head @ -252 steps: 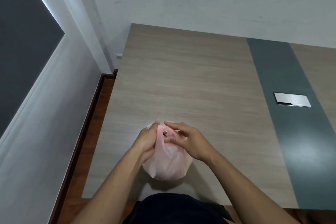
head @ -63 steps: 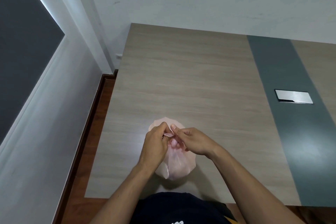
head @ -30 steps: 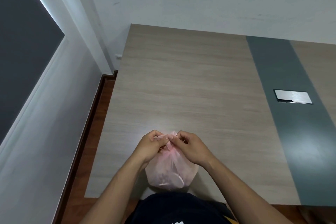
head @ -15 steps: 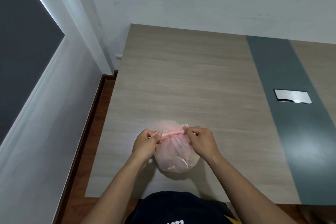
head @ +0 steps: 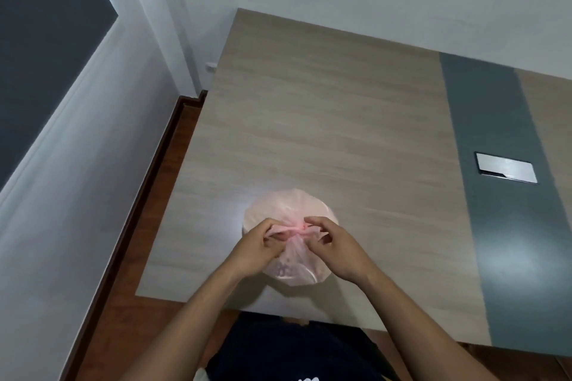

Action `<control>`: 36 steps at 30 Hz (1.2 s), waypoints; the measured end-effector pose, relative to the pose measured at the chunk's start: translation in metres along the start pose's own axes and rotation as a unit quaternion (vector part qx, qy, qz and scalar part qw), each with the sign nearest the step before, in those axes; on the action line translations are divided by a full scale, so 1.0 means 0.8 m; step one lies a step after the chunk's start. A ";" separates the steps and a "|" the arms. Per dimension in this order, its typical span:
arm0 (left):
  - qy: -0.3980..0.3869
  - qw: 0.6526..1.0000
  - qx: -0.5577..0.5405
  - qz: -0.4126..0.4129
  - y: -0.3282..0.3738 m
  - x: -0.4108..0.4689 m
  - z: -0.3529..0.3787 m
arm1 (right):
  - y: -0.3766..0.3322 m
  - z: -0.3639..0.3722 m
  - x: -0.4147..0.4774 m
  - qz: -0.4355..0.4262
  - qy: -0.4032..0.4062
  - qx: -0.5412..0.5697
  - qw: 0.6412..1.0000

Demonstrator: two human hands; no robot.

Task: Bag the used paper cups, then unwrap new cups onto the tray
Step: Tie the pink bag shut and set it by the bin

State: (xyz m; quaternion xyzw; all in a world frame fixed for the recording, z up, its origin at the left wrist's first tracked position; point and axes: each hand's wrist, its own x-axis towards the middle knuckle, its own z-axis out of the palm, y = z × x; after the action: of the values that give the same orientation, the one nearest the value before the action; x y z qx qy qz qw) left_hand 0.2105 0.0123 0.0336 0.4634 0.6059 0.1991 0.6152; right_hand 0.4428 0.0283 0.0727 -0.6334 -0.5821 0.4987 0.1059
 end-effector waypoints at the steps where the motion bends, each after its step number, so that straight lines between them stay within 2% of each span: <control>1: -0.010 1.000 0.007 0.001 -0.002 -0.003 0.008 | 0.003 0.001 -0.002 -0.003 -0.006 -0.007 1.000; 7: 0.029 0.999 0.033 0.001 -0.004 -0.021 0.054 | 0.021 -0.001 -0.018 -0.033 -0.017 -0.028 0.999; 11: 0.041 0.999 0.010 0.014 -0.008 -0.042 0.064 | 0.028 -0.016 -0.028 -0.063 -0.027 -0.024 0.997; 17: 0.129 0.990 -0.050 0.010 -0.008 -0.108 0.112 | 0.035 -0.034 -0.058 -0.121 -0.107 -0.013 0.987; 21: 0.188 0.977 -0.097 0.036 -0.013 -0.167 0.156 | 0.047 -0.032 -0.087 -0.154 -0.150 0.008 0.976; 27: 0.314 0.941 -0.115 0.052 -0.043 -0.275 0.202 | 0.046 0.012 -0.132 -0.202 -0.244 0.019 0.948; 36: 0.496 0.851 -0.175 0.000 -0.114 -0.414 0.241 | -0.013 0.106 -0.209 -0.265 -0.384 -0.036 0.884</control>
State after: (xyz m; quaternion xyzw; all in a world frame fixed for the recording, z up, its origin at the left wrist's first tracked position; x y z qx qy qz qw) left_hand 0.2993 -0.3632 0.1138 0.1881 0.7856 0.5051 0.3039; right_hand 0.4012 -0.1473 0.1246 -0.2178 -0.7413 0.6346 -0.0207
